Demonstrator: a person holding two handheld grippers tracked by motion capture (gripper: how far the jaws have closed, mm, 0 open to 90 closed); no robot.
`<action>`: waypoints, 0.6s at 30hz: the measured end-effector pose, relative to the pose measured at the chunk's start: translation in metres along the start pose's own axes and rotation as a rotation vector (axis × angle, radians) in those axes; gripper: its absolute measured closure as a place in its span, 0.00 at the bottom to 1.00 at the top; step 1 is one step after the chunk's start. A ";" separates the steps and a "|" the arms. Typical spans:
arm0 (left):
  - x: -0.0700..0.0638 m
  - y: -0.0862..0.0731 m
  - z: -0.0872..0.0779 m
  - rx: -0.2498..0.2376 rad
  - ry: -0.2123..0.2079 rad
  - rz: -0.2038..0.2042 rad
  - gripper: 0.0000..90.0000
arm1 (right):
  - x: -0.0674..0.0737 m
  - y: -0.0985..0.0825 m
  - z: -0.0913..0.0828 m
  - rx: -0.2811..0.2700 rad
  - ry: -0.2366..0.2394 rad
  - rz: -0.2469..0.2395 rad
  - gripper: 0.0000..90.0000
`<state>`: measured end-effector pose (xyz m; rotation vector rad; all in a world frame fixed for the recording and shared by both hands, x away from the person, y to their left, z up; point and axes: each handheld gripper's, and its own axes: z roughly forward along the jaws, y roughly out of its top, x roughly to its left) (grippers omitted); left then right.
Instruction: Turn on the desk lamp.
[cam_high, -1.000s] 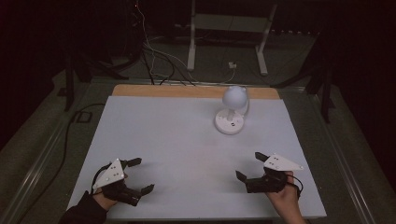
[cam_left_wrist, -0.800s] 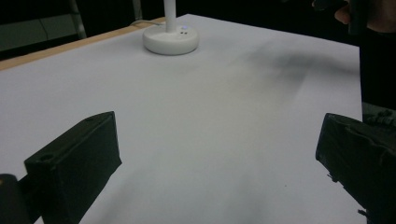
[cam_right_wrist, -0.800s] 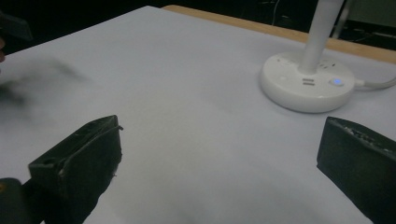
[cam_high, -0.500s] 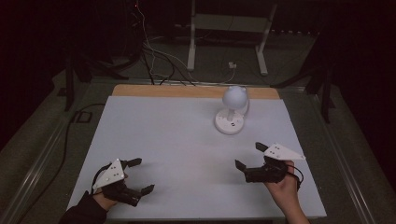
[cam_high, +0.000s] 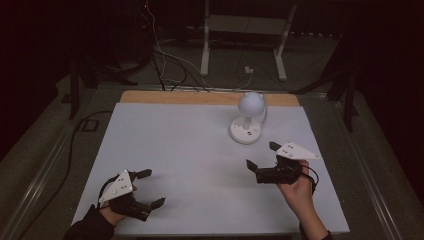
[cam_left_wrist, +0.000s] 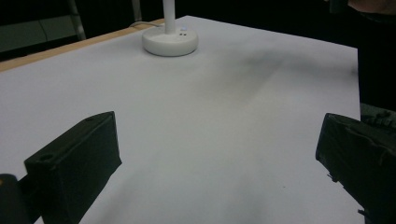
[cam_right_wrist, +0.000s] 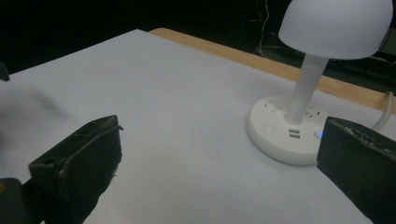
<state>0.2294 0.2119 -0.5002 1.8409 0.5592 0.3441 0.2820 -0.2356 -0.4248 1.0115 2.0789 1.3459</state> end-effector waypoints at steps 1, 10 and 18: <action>0.000 0.000 0.000 0.000 0.001 0.001 0.00 | 0.000 0.002 0.001 -0.002 -0.002 0.002 0.00; 0.000 0.000 0.000 -0.002 -0.002 0.001 0.00 | -0.004 0.018 0.015 -0.009 -0.034 0.002 0.00; 0.000 0.000 0.000 0.001 -0.004 0.003 0.00 | -0.005 0.028 0.032 -0.021 -0.066 0.007 0.00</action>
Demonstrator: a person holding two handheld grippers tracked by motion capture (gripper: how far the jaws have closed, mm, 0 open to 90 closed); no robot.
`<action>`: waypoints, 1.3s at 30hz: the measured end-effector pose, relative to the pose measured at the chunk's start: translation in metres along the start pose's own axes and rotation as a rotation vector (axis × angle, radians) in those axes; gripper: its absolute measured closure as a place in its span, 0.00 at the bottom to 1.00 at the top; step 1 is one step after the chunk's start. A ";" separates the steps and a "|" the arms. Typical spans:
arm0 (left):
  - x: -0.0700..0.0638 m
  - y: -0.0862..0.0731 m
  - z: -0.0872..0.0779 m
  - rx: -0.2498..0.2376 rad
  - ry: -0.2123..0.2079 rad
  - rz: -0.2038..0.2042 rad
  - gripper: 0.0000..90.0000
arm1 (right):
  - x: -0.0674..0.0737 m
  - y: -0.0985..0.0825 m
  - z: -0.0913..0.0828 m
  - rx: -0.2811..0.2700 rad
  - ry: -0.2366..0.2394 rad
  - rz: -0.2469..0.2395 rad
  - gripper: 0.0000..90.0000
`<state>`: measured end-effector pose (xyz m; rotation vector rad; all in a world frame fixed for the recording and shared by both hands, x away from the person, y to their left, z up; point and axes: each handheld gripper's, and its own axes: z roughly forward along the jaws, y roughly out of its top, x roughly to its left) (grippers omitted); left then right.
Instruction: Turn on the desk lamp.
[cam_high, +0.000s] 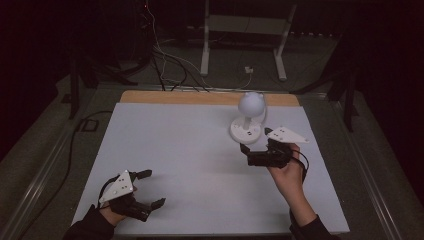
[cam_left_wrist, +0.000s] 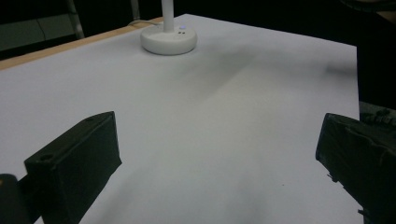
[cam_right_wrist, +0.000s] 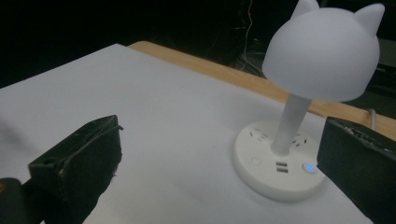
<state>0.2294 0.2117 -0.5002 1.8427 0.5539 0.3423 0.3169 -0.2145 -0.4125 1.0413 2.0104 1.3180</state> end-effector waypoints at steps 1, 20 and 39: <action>0.000 0.000 0.000 -0.001 0.000 0.001 0.00 | 0.000 0.001 0.002 -0.001 -0.003 0.001 0.00; -0.001 0.000 0.000 -0.004 -0.006 0.000 0.00 | -0.005 0.009 0.047 -0.010 -0.069 0.031 0.00; 0.000 0.000 0.000 0.001 -0.008 -0.002 0.00 | -0.018 -0.014 0.088 0.061 -0.174 0.187 0.00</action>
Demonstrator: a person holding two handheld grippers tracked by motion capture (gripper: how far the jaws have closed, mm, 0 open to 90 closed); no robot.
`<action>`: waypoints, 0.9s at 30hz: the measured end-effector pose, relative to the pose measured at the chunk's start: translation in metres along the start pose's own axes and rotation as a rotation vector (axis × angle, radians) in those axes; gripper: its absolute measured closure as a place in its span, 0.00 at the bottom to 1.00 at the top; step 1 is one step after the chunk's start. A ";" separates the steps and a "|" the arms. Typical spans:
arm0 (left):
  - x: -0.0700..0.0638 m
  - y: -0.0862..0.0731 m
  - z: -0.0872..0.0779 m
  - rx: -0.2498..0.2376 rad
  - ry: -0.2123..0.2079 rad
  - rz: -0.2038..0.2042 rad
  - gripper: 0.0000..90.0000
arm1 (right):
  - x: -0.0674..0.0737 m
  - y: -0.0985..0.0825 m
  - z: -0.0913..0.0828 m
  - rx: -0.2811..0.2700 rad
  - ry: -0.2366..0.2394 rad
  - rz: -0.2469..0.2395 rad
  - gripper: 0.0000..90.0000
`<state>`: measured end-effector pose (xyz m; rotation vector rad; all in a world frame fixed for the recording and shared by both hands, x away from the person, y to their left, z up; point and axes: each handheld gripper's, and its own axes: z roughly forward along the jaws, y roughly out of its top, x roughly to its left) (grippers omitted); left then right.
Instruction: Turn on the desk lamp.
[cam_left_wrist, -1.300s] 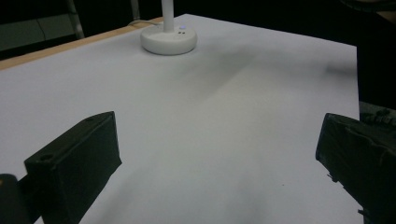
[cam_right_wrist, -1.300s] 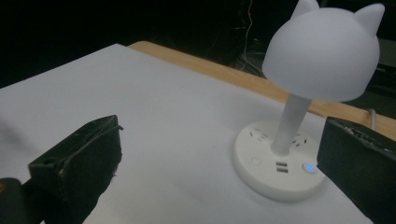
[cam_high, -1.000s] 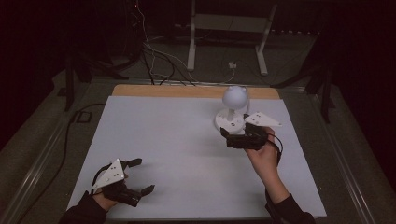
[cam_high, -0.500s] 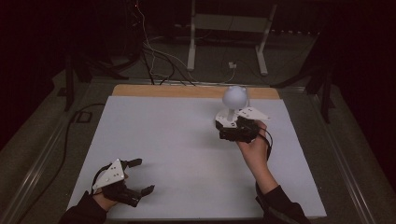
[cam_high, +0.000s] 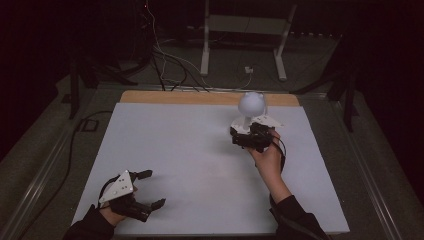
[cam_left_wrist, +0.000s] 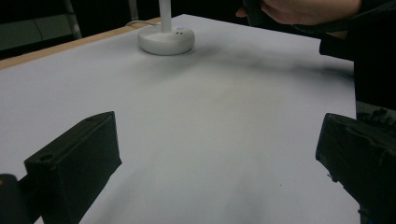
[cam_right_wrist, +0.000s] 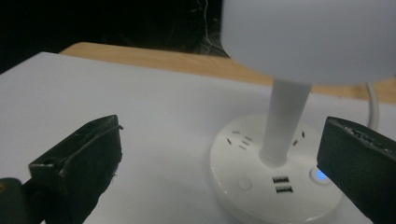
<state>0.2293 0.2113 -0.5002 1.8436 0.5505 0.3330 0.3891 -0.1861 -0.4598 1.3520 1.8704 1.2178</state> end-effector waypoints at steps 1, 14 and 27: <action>0.000 0.000 0.000 -0.001 0.001 0.000 0.00 | -0.001 -0.001 0.002 0.006 -0.002 0.012 0.01; 0.000 0.000 0.000 0.002 0.001 -0.001 0.00 | -0.006 -0.011 0.016 0.071 -0.080 0.049 0.51; 0.000 0.000 0.001 0.001 0.000 -0.003 0.00 | -0.004 -0.015 0.024 0.100 -0.147 -0.027 0.89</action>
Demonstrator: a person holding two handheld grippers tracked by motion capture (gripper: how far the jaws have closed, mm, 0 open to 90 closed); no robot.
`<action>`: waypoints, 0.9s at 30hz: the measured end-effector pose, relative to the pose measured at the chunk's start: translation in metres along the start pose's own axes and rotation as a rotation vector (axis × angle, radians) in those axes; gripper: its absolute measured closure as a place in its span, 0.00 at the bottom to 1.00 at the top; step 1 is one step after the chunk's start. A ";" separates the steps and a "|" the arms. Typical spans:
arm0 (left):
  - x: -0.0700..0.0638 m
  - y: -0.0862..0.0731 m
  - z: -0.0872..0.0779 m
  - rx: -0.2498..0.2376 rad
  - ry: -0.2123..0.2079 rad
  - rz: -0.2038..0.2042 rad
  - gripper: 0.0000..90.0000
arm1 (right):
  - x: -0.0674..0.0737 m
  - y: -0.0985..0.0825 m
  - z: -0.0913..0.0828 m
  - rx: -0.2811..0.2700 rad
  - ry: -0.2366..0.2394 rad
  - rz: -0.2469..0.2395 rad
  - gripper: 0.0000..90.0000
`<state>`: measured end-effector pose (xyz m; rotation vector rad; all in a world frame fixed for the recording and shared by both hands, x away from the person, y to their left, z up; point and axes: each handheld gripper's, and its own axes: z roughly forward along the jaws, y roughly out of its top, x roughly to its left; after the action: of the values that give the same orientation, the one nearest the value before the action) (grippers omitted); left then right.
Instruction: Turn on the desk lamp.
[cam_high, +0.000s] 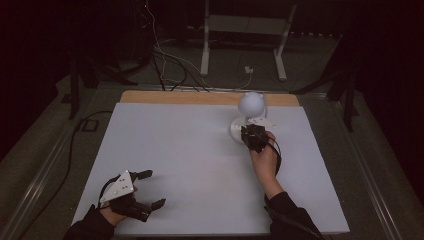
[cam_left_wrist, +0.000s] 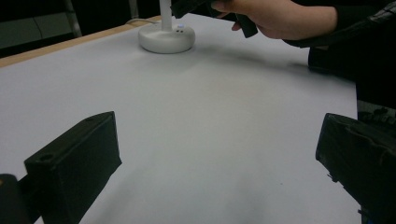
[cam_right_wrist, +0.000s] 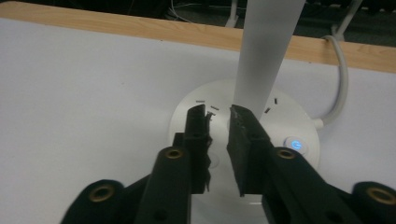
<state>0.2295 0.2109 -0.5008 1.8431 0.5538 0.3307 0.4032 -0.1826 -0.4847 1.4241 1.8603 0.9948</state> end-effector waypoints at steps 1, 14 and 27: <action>0.000 0.000 0.000 0.001 0.001 -0.001 0.00 | 0.000 0.000 0.001 0.000 -0.005 0.001 0.92; 0.000 0.000 0.000 0.001 0.002 0.000 0.00 | -0.001 -0.005 0.011 0.036 -0.015 -0.001 1.00; 0.000 0.000 0.000 0.004 0.001 0.003 0.00 | 0.002 -0.011 0.022 0.053 -0.005 -0.021 1.00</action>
<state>0.2294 0.2109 -0.5010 1.8474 0.5532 0.3328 0.4146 -0.1781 -0.5064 1.4331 1.9069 0.9380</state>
